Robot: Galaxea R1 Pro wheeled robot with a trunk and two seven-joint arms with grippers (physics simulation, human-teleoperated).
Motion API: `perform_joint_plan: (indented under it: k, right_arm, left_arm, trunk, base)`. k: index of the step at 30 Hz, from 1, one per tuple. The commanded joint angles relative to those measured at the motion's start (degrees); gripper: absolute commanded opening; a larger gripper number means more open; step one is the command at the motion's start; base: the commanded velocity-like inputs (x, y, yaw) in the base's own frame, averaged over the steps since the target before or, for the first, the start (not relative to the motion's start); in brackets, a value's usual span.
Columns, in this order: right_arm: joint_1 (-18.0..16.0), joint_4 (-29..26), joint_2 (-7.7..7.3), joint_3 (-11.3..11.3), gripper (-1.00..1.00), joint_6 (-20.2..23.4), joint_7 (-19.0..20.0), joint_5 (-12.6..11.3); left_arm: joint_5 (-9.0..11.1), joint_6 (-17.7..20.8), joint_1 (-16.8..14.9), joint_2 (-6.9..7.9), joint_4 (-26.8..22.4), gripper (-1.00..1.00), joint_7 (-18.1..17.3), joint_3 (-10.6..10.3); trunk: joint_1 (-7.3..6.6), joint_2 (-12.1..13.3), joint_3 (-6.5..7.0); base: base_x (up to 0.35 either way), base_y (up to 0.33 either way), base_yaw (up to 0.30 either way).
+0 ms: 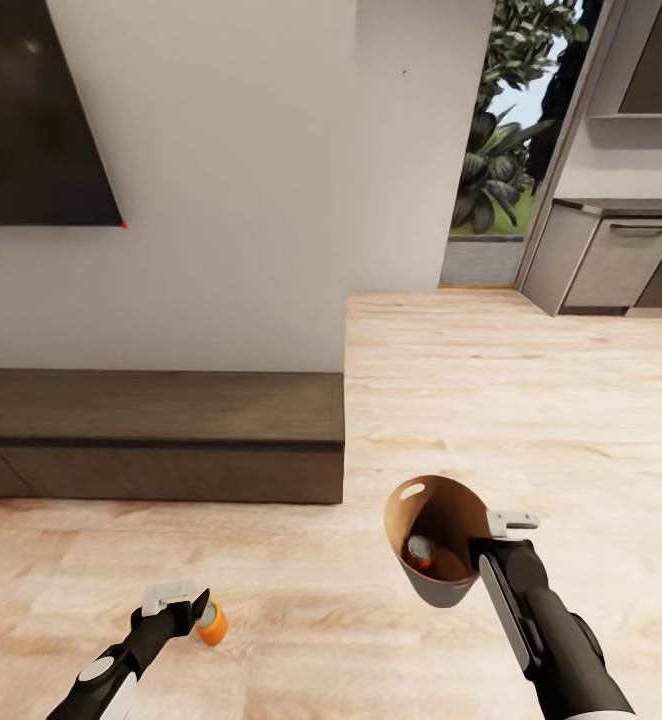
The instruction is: Put the three can of soda from the living room inside the tash can in the kitchen.
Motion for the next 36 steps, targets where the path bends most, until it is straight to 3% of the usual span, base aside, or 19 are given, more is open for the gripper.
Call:
perform_joint_plan:
  k: [1,16,24,36]
  right_arm:
    - [-0.01,-0.06,0.00,-0.03,-1.00,0.14,0.10,0.83]
    - [0.00,-0.17,0.02,-0.05,-1.00,0.14,0.11,0.83]
    - [-0.01,-0.18,0.02,-0.04,-1.00,0.14,0.11,0.82]
    - [0.00,-0.19,0.01,-0.01,-1.00,0.14,0.11,0.82]
  left_arm:
    - [0.00,0.00,0.01,0.00,0.00,1.00,0.01,0.02]
    - [0.00,-0.02,0.01,0.08,0.00,1.00,-0.01,0.06]
    - [0.00,-2.49,0.01,0.09,0.10,1.00,-0.02,0.06]
    - [0.00,-3.16,0.01,0.05,0.41,1.00,-0.01,0.06]
  trunk:
    - [0.00,0.00,0.01]
    - [0.00,0.00,-0.19]
    - [0.00,0.00,-0.80]
    - [0.00,0.00,-1.88]
  base:
    - [0.234,0.000,0.000]
    - [0.146,0.049,0.000]
    - [0.025,0.014,0.000]
    - [0.002,0.001,0.000]
